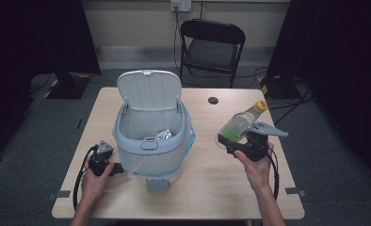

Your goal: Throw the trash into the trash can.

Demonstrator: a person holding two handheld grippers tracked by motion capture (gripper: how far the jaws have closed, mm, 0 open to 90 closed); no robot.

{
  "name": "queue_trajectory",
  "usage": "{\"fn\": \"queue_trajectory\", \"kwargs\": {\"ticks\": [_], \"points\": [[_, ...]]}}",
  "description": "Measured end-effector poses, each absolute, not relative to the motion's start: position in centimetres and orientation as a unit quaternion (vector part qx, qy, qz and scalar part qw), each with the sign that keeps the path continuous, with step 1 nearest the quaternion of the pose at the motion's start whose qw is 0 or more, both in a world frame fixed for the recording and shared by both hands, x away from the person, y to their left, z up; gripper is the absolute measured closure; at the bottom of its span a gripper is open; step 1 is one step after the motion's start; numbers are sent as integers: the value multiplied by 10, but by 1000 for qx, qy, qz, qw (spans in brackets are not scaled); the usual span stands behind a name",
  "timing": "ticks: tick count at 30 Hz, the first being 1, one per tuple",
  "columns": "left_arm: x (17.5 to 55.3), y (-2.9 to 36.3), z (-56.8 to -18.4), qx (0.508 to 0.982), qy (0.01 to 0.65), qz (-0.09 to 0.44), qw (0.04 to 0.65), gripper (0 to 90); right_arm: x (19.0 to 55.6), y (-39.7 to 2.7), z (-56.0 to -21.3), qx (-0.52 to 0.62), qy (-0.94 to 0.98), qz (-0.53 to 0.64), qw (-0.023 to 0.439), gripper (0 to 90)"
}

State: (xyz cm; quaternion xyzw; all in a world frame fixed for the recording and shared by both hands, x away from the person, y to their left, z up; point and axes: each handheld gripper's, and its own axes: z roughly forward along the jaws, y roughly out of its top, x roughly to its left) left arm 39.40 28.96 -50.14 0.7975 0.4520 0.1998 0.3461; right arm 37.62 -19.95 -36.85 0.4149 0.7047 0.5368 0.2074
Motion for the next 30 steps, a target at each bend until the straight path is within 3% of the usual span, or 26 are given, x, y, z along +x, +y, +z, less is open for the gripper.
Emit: {"fn": "queue_trajectory", "kwargs": {"ticks": [30], "points": [[394,289,-501,797,453,200,347,132,366,-173,-295,345,684,603,222,272]]}}
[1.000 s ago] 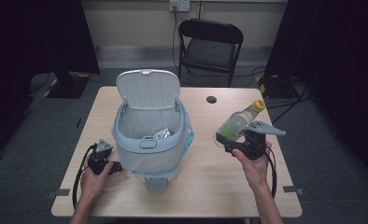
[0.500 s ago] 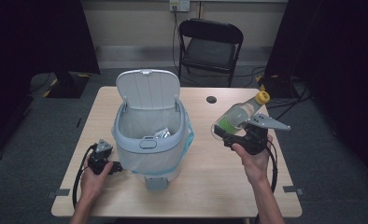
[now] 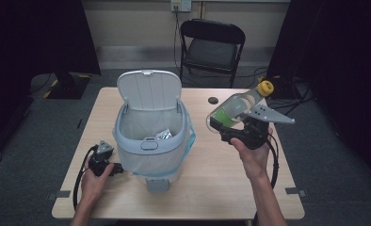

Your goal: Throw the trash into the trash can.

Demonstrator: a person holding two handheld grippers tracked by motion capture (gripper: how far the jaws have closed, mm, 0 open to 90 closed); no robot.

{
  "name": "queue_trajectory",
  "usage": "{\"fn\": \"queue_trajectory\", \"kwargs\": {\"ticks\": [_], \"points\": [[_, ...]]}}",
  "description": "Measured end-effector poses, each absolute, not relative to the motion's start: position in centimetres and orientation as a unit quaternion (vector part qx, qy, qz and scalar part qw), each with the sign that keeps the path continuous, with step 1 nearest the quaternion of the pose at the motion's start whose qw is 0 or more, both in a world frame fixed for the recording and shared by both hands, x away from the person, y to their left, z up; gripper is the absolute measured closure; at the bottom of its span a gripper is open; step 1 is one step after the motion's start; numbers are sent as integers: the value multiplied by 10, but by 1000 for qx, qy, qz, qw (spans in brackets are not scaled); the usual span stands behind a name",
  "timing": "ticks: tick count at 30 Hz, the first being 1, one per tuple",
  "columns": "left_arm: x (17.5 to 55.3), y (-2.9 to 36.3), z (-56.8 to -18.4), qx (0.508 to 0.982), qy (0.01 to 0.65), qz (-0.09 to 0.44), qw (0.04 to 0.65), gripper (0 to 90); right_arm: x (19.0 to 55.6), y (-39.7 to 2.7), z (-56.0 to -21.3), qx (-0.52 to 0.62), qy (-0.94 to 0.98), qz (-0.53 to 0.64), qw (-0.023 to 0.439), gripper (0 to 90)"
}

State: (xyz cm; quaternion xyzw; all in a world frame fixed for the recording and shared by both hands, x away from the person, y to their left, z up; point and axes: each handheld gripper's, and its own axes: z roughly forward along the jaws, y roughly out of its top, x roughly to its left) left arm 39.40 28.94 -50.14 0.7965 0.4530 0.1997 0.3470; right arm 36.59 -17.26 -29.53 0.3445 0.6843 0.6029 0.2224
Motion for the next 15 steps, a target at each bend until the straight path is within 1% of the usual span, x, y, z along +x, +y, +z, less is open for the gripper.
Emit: {"fn": "queue_trajectory", "kwargs": {"ticks": [15], "points": [[394,289,-502,796,453,201,348,132,363,-146,-257,297,681,634,218,272]]}}
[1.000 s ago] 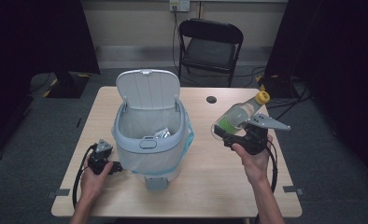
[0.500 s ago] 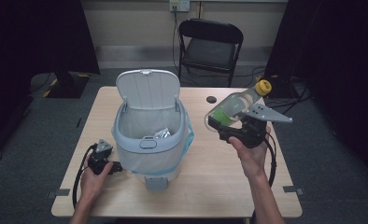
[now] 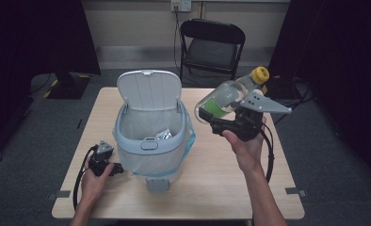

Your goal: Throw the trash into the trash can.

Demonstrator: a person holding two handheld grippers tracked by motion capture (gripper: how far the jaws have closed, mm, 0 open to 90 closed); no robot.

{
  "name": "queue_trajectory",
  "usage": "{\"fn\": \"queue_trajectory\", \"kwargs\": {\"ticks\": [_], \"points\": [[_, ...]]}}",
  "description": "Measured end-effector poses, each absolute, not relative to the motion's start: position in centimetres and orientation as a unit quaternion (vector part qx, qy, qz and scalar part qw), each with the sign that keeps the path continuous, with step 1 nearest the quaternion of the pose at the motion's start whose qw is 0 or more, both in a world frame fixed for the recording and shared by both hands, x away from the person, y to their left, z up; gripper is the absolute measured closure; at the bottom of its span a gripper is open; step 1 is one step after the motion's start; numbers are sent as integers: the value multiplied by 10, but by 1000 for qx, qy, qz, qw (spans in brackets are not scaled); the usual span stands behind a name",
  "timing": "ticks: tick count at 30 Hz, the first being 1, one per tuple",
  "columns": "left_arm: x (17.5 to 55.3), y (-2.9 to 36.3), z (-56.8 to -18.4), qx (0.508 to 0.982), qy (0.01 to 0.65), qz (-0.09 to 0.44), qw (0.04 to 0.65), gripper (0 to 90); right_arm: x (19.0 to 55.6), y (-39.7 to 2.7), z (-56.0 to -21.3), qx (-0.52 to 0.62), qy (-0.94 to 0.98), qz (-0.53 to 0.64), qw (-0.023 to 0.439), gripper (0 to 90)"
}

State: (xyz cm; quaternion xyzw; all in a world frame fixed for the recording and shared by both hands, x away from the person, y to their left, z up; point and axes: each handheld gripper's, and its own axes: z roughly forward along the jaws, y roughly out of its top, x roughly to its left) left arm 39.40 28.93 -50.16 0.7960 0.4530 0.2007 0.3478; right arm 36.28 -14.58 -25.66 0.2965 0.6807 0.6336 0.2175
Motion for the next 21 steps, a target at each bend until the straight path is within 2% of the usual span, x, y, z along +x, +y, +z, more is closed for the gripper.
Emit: {"fn": "queue_trajectory", "kwargs": {"ticks": [12,21], "points": [[394,289,-502,796,453,201,348,132,366,-99,-232,244,696,645,199,272],[394,289,-502,796,453,201,348,132,375,-67,-234,225,717,638,169,272]]}}
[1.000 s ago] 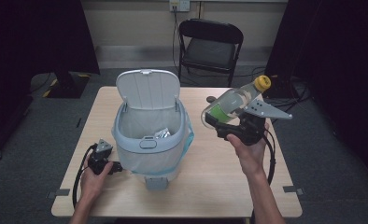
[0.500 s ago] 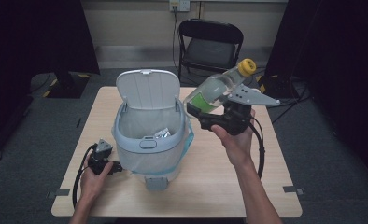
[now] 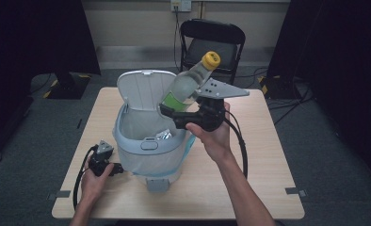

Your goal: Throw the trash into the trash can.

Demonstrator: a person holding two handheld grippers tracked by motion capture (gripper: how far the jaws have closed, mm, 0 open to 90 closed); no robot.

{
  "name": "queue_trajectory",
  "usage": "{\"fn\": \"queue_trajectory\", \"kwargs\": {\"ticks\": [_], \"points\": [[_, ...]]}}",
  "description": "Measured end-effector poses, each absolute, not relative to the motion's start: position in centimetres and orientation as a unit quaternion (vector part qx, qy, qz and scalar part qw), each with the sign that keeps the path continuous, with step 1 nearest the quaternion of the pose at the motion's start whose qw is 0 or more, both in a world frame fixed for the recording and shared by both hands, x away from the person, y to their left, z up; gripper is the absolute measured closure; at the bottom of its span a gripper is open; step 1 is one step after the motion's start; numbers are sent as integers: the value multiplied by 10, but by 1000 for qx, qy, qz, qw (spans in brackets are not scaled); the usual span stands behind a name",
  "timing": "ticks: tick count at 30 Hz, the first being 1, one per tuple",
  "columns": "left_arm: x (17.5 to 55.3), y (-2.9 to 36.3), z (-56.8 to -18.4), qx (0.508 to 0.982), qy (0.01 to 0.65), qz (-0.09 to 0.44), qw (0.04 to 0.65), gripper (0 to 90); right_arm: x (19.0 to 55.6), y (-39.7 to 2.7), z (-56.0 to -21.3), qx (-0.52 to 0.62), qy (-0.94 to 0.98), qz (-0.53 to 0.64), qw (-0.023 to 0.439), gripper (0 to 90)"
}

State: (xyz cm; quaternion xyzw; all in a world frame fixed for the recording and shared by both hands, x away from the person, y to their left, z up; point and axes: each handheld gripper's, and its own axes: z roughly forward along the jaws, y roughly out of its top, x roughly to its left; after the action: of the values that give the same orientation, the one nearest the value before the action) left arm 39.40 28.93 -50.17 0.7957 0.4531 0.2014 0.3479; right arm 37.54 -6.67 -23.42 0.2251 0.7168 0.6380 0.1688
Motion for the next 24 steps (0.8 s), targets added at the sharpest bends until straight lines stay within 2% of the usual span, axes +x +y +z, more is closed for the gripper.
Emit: {"fn": "queue_trajectory", "kwargs": {"ticks": [17,24], "points": [[394,289,-501,796,453,201,347,133,399,-29,-254,208,780,580,110,270],[394,289,-502,796,453,201,347,133,399,-25,-256,209,784,575,108,261]]}}
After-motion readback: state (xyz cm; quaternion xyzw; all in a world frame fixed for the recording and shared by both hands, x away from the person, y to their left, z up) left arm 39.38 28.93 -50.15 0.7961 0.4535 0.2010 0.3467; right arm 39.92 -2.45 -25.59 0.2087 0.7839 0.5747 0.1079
